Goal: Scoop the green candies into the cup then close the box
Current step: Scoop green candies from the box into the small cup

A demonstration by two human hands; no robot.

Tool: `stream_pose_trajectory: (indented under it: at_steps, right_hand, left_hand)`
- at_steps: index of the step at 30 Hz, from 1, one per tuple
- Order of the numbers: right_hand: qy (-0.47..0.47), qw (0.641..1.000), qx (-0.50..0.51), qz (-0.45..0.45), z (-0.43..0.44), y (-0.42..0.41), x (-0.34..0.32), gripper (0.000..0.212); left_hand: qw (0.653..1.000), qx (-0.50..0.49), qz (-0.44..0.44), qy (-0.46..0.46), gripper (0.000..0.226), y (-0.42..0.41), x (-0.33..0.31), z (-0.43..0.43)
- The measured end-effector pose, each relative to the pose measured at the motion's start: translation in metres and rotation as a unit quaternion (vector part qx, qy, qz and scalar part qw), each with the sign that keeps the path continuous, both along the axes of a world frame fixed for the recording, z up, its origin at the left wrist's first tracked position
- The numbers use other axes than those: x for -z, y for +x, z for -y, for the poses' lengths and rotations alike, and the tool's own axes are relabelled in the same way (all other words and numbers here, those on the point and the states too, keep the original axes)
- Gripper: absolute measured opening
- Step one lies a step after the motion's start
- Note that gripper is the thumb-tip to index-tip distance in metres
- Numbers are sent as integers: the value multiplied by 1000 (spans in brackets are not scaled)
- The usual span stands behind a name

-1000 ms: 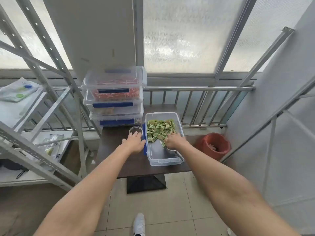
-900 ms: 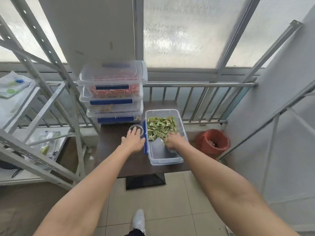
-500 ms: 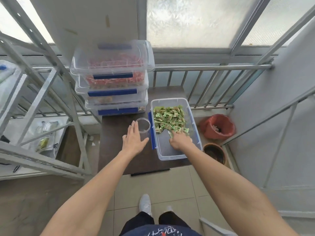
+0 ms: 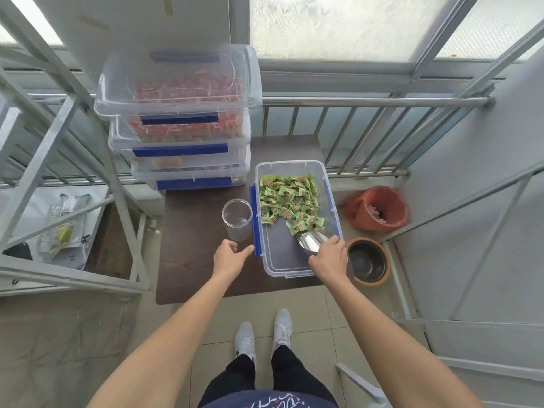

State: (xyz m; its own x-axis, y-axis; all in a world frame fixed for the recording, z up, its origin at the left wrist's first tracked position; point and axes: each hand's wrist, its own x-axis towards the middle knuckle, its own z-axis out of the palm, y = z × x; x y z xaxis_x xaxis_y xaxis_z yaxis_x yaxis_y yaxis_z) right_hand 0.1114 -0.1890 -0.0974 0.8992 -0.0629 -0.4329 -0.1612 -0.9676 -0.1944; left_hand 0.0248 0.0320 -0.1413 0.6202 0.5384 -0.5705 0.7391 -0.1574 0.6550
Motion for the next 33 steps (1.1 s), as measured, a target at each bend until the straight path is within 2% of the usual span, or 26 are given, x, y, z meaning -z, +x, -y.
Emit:
stream_pose_trajectory:
  at_steps: [7, 8, 11, 14, 16, 21, 29, 33]
  right_hand:
    - [-14, 999, 24, -36, 18, 4, 3, 66]
    - [-13, 998, 25, -48, 20, 6, 4, 61]
    - [-6, 997, -1, -79, 28, 14, 3, 29]
    - [18, 994, -7, -110, 29, 20, -1, 15]
    - [34, 992, -3, -119, 28, 22, -2, 9]
    - [41, 989, 2, -141, 26, 24, -4, 34]
    - [51, 990, 18, -133, 18, 21, 1, 34]
    - [61, 991, 11, -120, 11, 30, 7, 34]
  left_hand:
    - [998, 42, -17, -32, 58, 17, 4, 36]
    - [998, 43, -18, -30, 58, 20, 4, 39]
    - [998, 48, -26, -23, 60, 29, 4, 42]
    - [997, 63, -32, -8, 61, 33, 5, 43]
    - [997, 71, -21, 2, 53, 35, 4, 45]
    - [997, 72, -15, 4, 45, 35, 4, 45]
    - [994, 100, -42, 18, 56, 38, 6, 39]
    - [985, 151, -76, 45, 42, 48, 4, 40]
